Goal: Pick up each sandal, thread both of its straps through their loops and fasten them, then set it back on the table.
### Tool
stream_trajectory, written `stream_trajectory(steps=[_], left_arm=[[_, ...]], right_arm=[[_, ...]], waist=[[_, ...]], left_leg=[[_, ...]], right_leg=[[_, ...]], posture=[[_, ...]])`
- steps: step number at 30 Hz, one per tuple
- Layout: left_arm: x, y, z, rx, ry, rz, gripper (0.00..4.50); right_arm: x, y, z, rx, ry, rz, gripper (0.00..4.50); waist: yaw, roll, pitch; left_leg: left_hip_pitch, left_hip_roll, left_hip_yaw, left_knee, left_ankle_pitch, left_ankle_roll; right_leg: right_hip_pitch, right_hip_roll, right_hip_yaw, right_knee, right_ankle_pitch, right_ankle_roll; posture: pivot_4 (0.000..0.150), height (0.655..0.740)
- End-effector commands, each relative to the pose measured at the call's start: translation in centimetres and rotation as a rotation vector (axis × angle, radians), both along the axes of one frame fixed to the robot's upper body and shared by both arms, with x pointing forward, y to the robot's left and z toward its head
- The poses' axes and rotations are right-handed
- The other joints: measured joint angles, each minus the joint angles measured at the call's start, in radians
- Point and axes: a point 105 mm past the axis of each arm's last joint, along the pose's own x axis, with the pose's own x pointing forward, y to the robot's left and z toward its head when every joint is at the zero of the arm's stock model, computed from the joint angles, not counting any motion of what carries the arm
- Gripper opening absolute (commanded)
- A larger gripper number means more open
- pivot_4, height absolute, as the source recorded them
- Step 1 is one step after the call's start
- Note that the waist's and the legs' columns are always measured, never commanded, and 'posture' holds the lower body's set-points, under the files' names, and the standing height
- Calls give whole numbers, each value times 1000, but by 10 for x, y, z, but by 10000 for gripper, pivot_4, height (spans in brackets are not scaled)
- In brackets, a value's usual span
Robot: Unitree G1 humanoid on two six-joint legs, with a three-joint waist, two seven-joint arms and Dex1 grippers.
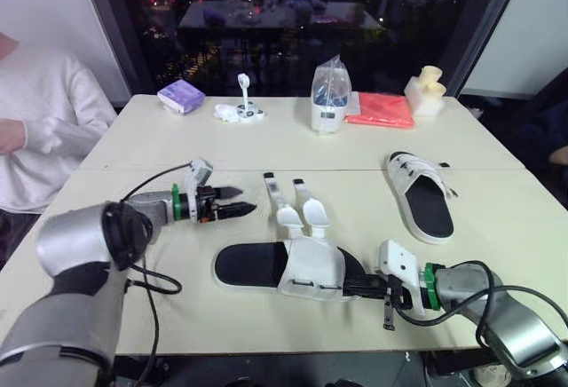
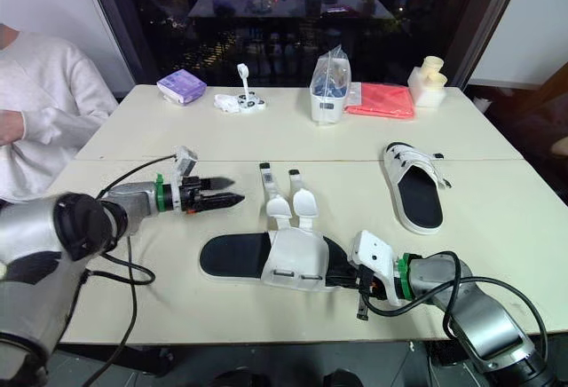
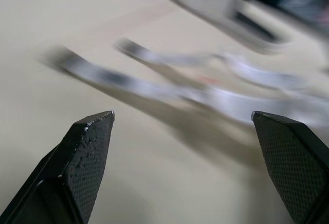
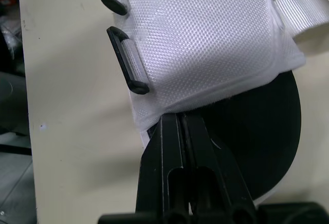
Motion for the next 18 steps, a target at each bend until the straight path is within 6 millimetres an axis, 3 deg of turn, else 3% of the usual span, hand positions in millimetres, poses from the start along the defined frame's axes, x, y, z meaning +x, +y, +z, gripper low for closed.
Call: stream_trajectory(steps=[1,3,6,12,14,18], left_arm=[[21,9,55,53,-372,214,45000],[27,11,69,71,-463,340,45000],[38,12,78,43,-467,505,45000],[55,8,72,-66,-310,714,45000],[59,4,67,-178,-175,721,45000],[63,-19,54,-579,326,593,45000]], right_arm=[[-2,7,1,5,-5,28,364],[-2,6,0,1,-6,27,364],[-2,5,-1,-9,-7,28,364],[-2,2,-2,-20,-16,17,364],[-1,1,-2,-23,-19,12,364],[-1,1,-2,-29,-23,11,364]], waist=[[0,-1,0],[1,-1,0],[3,-1,0],[6,-3,-1],[5,-3,-1],[4,-4,0]], left_leg=[[0,0,0,0,0,0],[-1,0,0,0,0,-1],[-1,0,0,0,1,-1],[2,0,0,0,1,-1],[2,0,0,0,1,-1],[1,0,0,0,1,-1]], right_leg=[[-1,0,0,1,0,0],[-1,0,0,1,0,0],[0,1,0,1,0,0],[3,1,0,1,0,0],[2,2,0,1,0,0],[2,2,0,0,0,0]], posture=[[1500,7400],[1500,7400],[1500,7400],[1500,7400],[1500,7400],[1500,7400]])
